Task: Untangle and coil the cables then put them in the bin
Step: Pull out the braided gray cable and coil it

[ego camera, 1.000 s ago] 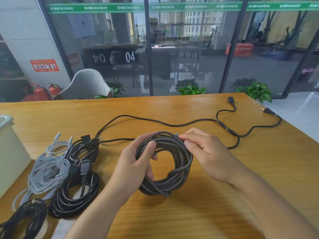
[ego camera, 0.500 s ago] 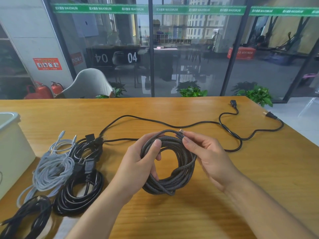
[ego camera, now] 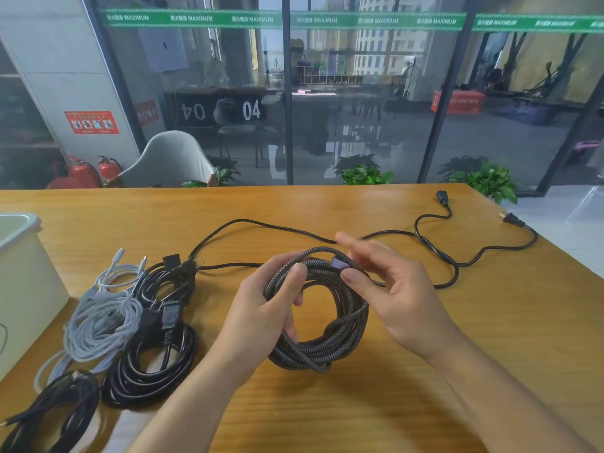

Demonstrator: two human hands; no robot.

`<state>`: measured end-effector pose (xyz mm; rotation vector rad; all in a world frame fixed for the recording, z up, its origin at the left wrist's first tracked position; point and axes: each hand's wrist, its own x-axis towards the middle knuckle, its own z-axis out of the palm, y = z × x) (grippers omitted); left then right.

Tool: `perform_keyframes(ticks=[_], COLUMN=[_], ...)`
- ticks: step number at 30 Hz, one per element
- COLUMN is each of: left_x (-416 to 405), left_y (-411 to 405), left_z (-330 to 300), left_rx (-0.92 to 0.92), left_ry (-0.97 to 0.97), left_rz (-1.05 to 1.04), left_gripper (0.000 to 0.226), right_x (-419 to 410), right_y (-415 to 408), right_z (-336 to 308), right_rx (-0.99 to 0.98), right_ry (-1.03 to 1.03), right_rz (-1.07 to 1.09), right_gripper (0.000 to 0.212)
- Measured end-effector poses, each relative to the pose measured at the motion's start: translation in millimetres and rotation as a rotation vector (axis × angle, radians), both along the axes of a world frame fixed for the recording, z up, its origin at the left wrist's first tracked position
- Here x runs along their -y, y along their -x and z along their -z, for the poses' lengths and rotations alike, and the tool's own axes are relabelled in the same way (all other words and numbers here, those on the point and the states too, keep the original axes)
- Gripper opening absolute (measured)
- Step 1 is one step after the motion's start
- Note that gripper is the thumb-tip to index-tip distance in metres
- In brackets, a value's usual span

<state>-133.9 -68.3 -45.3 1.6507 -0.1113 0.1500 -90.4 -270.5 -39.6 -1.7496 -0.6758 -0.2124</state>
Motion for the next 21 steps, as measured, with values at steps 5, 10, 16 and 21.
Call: perform_keyframes(ticks=[5, 10, 16, 21], left_x=[2.0, 4.3, 5.4, 4.2], left_y=[0.2, 1.1, 0.2, -0.5], left_z=[0.4, 1.2, 0.3, 2.2], left_rx=[-0.039, -0.083, -0.078, -0.008], left_ry=[0.072, 0.117, 0.125, 0.042], left_rz=[0.005, -0.002, 0.005, -0.07], left_gripper=[0.037, 0.038, 0.035, 0.033], right_x=[2.6, 2.3, -7.8, -17.5], right_y=[2.6, 3.5, 7.0, 3.9], right_z=[-1.9, 1.0, 7.2, 8.7], right_rx=[0.217, 0.198, 0.115, 0.007], right_ry=[0.043, 0.002, -0.122, -0.072], right_rz=[0.138, 0.098, 0.114, 0.158], right_gripper=[0.048, 0.04, 0.038, 0.022])
